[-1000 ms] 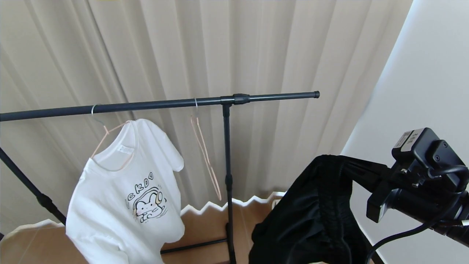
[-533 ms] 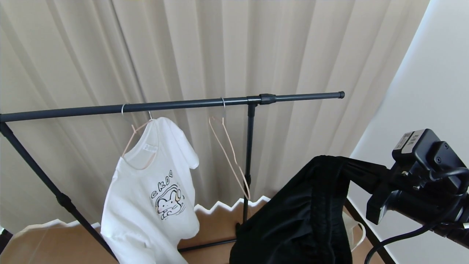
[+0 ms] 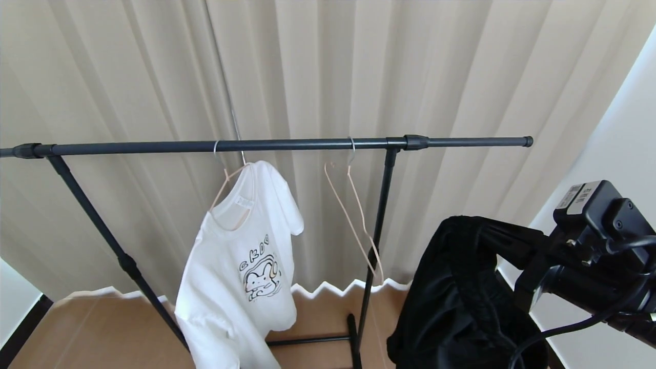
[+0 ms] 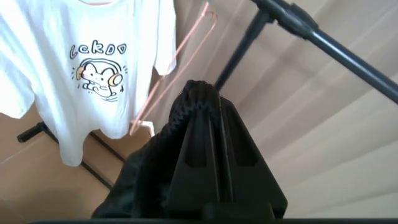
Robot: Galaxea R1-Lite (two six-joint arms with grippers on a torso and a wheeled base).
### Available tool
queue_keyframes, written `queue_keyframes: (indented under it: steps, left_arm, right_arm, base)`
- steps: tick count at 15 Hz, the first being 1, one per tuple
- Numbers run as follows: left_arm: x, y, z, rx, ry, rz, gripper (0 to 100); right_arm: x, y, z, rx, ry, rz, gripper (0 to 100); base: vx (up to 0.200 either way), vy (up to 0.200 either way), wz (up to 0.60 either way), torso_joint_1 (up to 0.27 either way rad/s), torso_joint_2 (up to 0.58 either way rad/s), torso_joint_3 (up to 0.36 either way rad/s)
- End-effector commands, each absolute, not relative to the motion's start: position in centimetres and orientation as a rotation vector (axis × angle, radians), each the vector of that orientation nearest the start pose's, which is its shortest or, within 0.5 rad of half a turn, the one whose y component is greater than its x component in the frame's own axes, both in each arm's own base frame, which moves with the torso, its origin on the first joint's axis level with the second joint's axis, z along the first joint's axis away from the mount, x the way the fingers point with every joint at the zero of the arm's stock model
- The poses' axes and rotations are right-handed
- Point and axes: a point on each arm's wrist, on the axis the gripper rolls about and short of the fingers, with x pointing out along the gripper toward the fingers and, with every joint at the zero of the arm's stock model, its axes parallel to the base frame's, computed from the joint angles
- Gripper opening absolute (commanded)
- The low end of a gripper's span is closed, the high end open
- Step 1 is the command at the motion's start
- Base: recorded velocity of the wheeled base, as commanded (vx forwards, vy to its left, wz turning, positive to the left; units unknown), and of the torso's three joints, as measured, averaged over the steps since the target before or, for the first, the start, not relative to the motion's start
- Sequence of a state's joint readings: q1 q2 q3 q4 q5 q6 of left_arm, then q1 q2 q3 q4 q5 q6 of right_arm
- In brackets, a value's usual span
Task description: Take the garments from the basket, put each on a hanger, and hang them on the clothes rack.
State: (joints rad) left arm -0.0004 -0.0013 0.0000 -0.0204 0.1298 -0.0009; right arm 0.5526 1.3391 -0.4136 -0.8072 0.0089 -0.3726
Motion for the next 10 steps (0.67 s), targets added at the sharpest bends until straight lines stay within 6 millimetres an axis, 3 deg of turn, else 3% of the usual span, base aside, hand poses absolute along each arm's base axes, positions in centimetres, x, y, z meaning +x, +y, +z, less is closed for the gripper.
queue_keyframes:
  steps: [1, 5, 7, 8, 10]
  left_arm:
    - [-2.3, 0.3, 7.8, -0.003, -0.022, 0.130, 100]
    - [-2.3, 0.3, 7.8, -0.001, -0.020, 0.127, 100]
    - [-2.2, 0.2, 7.7, 0.004, -0.009, 0.052, 100]
    - [-1.8, 0.1, 7.8, 0.013, 0.054, -0.023, 100]
    - [-0.9, 0.0, 7.9, 0.080, 0.173, -0.063, 100]
  right_arm:
    - [16.8, 10.4, 18.5, -0.396, 0.008, 0.575, 0]
    - [16.8, 10.4, 18.5, -0.394, 0.007, 0.574, 0]
    - [17.0, 11.2, 18.7, -0.425, 0.052, 0.472, 0]
    - [16.8, 12.6, 19.5, -0.447, 0.088, 0.412, 0]
    - [16.6, 12.7, 21.1, -0.522, 0.225, 0.412, 0]
  base:
    - [0.000, 0.000, 0.00, 0.000, 0.00, 0.000]
    - [0.000, 0.000, 0.00, 0.000, 0.00, 0.000]
    - [0.000, 0.000, 0.00, 0.000, 0.00, 0.000]
    - [0.000, 0.000, 0.00, 0.000, 0.00, 0.000]
    - [0.000, 0.000, 0.00, 0.000, 0.00, 0.000]
